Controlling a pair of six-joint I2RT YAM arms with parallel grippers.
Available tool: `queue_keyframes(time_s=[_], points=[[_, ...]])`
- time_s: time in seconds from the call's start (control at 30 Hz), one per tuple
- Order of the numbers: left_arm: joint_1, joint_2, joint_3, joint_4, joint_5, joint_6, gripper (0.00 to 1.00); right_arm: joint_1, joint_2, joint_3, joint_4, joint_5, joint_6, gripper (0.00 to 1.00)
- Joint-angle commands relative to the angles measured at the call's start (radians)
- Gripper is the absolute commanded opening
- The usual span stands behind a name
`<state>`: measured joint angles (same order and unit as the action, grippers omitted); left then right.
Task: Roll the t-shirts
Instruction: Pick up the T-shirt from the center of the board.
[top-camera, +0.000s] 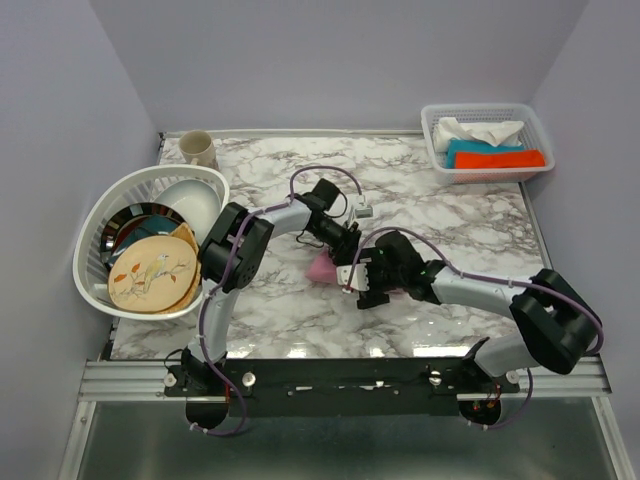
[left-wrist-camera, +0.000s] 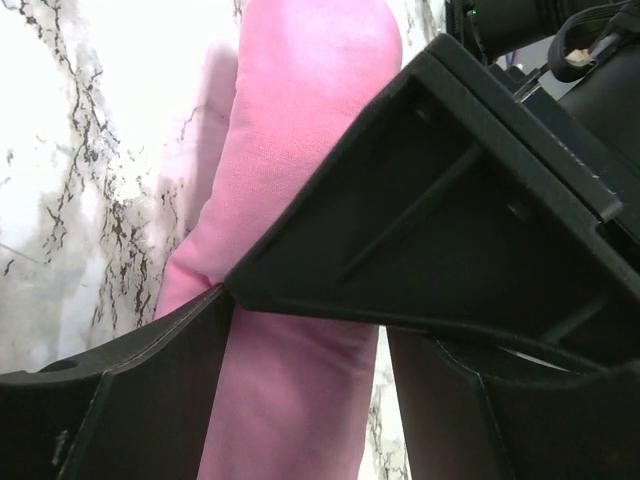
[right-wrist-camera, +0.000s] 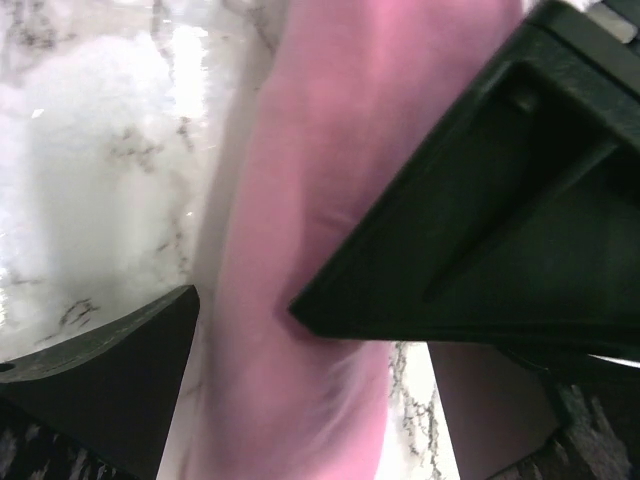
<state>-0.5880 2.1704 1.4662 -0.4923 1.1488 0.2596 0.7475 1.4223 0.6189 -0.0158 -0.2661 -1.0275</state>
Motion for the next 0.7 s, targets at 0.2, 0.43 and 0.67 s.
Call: queue_keyframes(time_s=[0.2,0.43,0.67], points=[[0.010,0.094,-0.012,-0.081,-0.012,-0.063,0.72,0.019,0.153,0.033,-0.027,0.070,-0.032,0.79],[0.051,0.105,0.008,-0.022,0.029,-0.173,0.72,0.026,0.210,0.070,-0.122,0.071,-0.100,0.40],[0.166,0.049,0.141,0.126,-0.112,-0.428,0.75,0.026,0.187,0.102,-0.208,0.051,-0.105,0.18]])
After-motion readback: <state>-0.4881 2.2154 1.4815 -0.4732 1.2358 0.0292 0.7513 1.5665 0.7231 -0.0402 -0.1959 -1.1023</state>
